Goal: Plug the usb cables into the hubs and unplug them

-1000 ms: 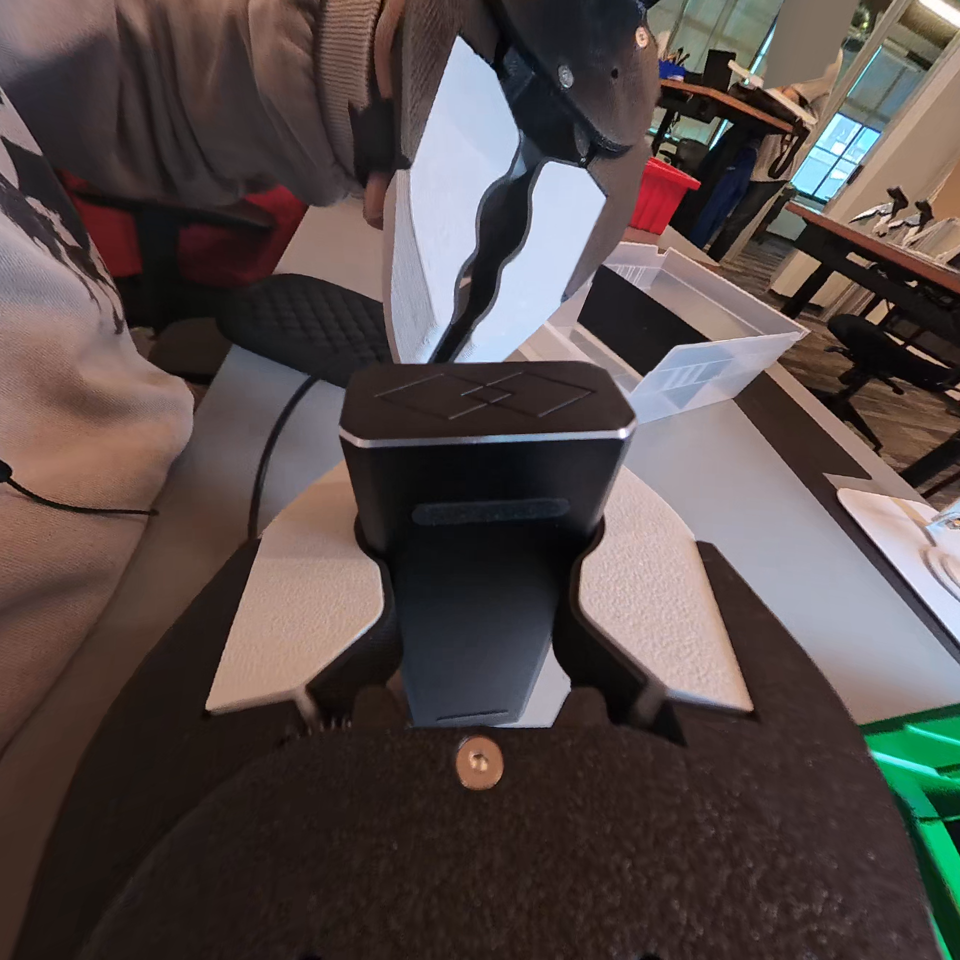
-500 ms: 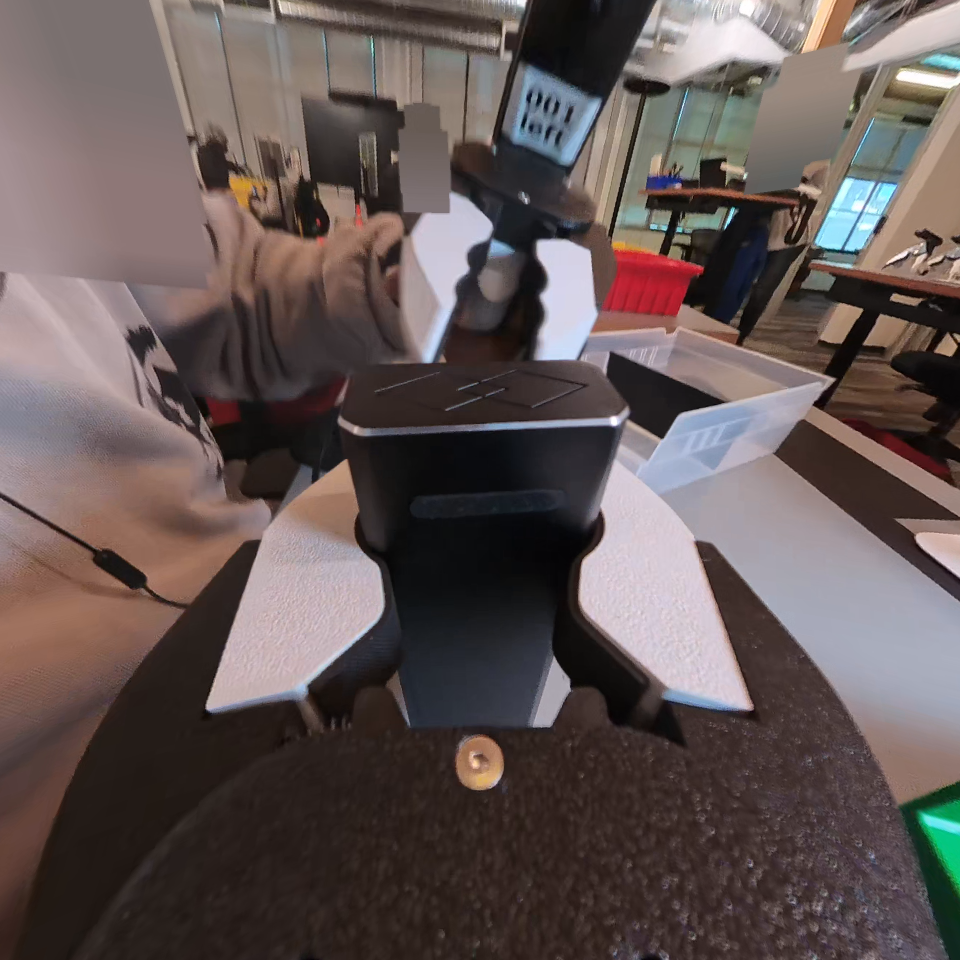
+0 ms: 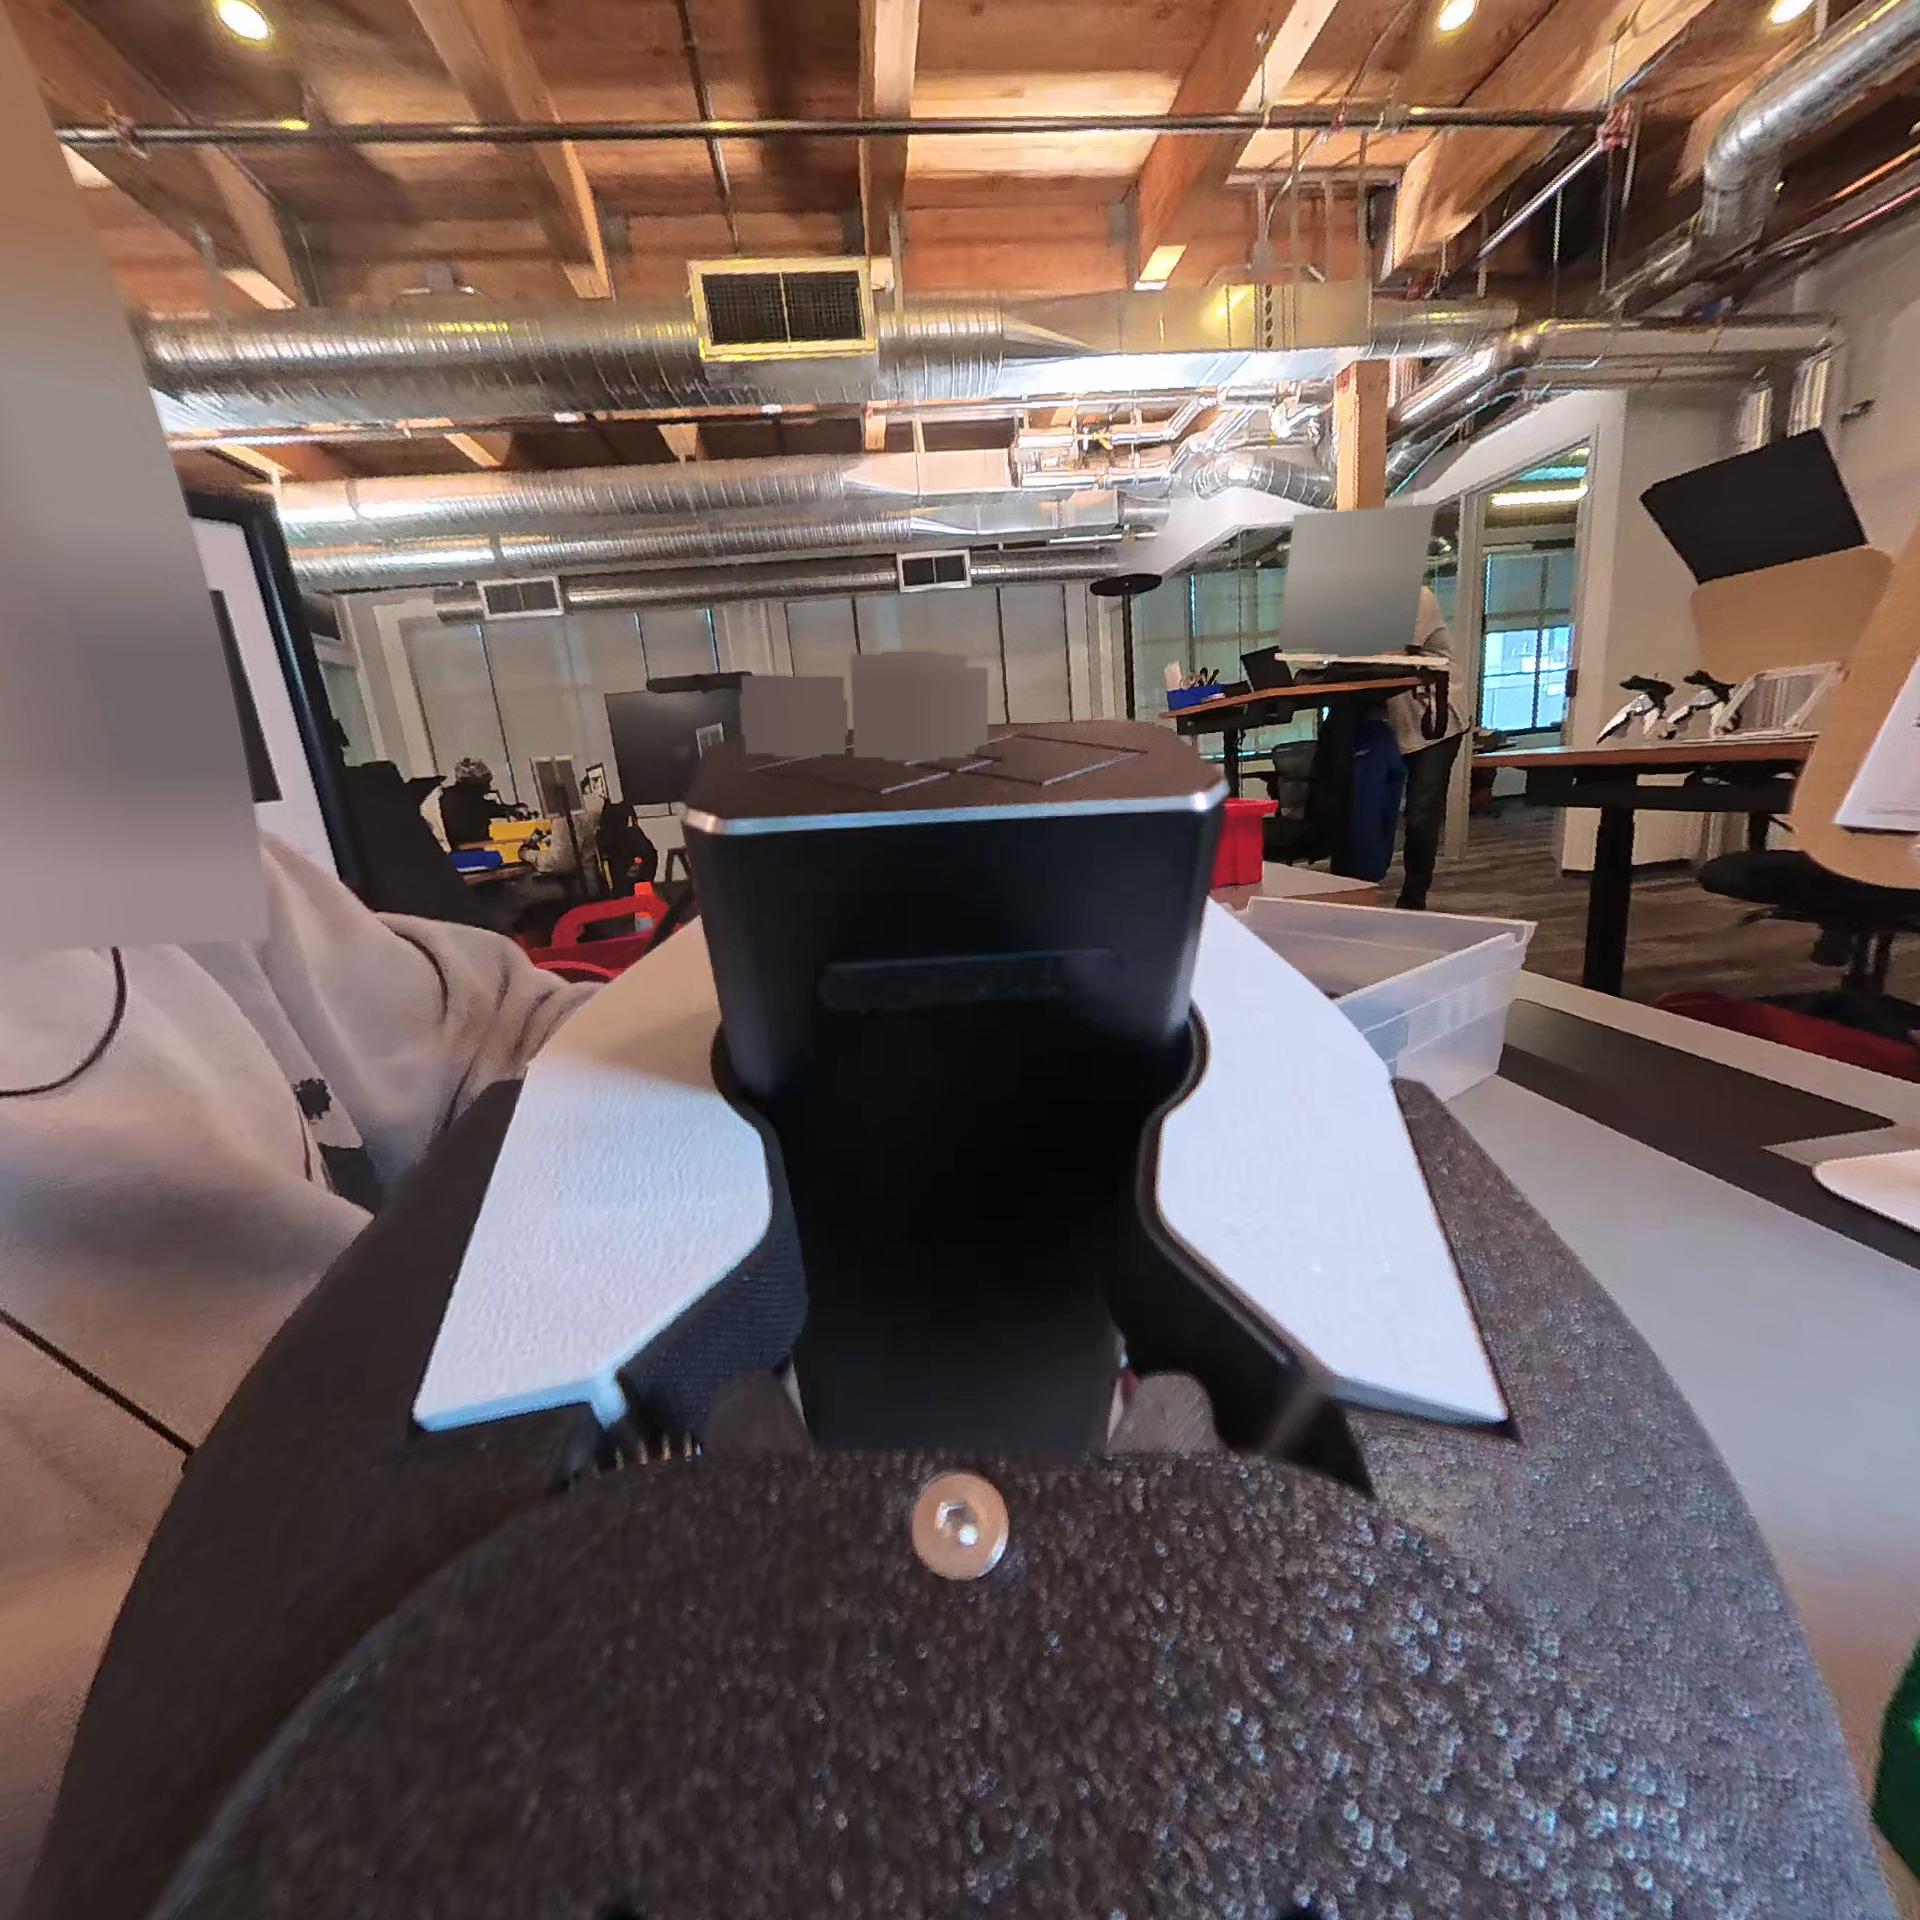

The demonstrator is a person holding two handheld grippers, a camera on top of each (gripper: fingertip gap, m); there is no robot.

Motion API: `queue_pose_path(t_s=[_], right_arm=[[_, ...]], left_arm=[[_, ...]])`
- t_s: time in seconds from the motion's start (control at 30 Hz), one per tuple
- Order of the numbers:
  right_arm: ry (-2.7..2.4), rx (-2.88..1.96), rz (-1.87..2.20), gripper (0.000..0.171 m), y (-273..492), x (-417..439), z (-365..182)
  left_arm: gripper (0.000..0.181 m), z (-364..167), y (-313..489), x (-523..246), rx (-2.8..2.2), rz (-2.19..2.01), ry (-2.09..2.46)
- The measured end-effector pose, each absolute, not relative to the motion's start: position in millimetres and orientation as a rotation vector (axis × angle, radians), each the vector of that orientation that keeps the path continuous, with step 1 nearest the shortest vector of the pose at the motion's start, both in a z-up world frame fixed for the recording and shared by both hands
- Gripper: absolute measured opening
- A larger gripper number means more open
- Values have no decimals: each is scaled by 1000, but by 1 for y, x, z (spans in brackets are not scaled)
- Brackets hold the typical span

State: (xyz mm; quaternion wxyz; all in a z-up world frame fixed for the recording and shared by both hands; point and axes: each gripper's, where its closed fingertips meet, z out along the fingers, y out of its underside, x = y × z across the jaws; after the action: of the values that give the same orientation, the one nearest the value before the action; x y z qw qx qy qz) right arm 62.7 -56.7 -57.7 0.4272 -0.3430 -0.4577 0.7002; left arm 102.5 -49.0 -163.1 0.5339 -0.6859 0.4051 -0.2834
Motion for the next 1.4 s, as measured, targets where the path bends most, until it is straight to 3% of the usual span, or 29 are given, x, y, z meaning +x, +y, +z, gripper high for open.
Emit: queue_pose_path(t_s=[0.07,0.17,0.6,0.7,0.87,1.13,1.4], right_arm=[[-1164,-867,1707,73,-58,61,-63],[-1226,-938,1674,72,-56,60,-75],[-2013,-997,1029,76,-73,61,-154],[-2102,-993,946,67,-82,58,-165],[-2182,-1038,623,65,-68,57,-196],[-2301,-1037,653,75,-85,42,-221],[-2268,-1021,623,72,-81,36,-221]], left_arm=[[79,-171,-38,108,-1608,-538,1052],[62,-178,-45,107,-1656,-649,1066],[61,-218,-90,34,-1883,-544,1290],[61,-223,-94,29,-1912,-503,1336],[61,-199,-96,14,-1850,-579,1221],[61,-193,-99,18,-1789,-459,1296],[61,-189,-100,16,-1760,-435,1278]])
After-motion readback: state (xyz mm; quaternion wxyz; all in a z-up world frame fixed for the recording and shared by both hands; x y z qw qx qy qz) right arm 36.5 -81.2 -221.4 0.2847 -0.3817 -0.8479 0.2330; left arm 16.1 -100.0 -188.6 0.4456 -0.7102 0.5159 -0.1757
